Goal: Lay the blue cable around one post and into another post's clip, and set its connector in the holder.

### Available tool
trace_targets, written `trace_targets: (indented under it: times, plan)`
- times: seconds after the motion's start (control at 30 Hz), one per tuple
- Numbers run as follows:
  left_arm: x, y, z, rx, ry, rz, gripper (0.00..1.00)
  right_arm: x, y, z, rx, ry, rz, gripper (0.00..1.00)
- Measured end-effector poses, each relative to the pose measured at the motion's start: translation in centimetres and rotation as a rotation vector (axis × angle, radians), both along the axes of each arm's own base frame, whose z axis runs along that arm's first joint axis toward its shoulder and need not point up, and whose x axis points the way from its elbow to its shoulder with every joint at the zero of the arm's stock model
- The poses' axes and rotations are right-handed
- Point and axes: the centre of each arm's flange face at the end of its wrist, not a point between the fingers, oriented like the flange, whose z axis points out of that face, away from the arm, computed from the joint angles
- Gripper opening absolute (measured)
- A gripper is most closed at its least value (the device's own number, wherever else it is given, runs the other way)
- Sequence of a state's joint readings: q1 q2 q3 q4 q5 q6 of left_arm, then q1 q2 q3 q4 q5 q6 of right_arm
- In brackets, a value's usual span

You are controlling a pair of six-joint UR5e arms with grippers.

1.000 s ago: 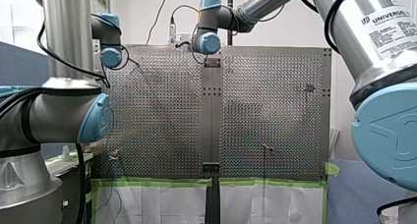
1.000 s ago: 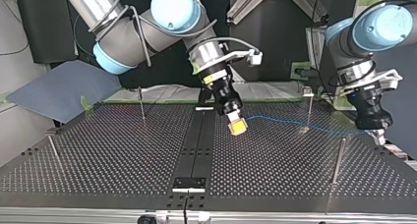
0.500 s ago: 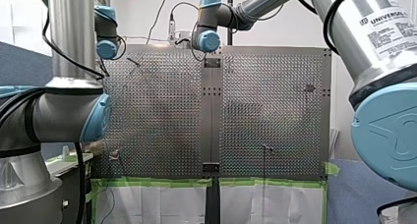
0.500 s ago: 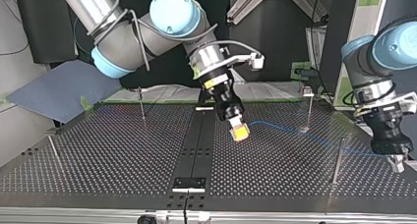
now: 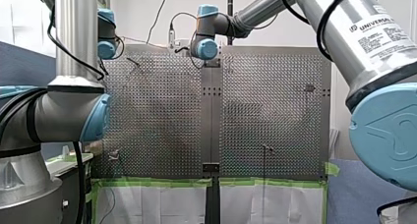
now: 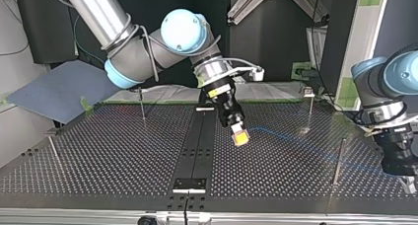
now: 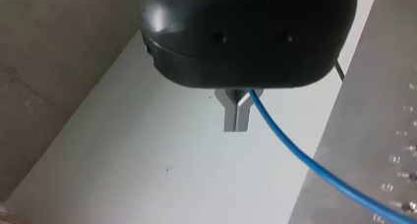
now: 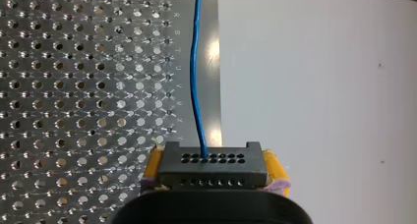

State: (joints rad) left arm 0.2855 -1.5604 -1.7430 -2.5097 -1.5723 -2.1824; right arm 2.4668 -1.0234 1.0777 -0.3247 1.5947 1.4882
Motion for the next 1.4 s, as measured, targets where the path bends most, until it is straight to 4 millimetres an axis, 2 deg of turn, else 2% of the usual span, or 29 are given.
trace_targets:
  times: [0.2,0.77,1.13,1.3,1.33,1.4]
  plan:
    - [0.7,0.8,-0.2,0.002,0.000,-0.007,0.00,0.2,-0.9,-0.3,0.003,-0.003,-0.008,0.00]
    - [3.9,1.6,-6.7,0.008,0.128,-0.014,0.00,0.4,-2.8,-2.3,0.022,0.013,-0.031,0.00]
    - [3.9,2.3,-8.6,-0.005,0.157,-0.002,0.00,0.3,-2.9,-3.1,0.042,0.034,-0.042,0.00]
    - [3.5,1.7,-9.9,0.001,0.165,-0.009,0.00,0.0,-3.5,-3.4,0.052,0.045,-0.055,0.00]
    - [3.4,1.5,-10.2,0.007,0.169,-0.011,0.04,-0.1,-3.6,-3.6,0.055,0.048,-0.058,0.00]
    - [3.3,1.3,-10.6,0.020,0.171,-0.013,0.04,-0.3,-4.0,-4.0,0.064,0.058,-0.066,0.00]
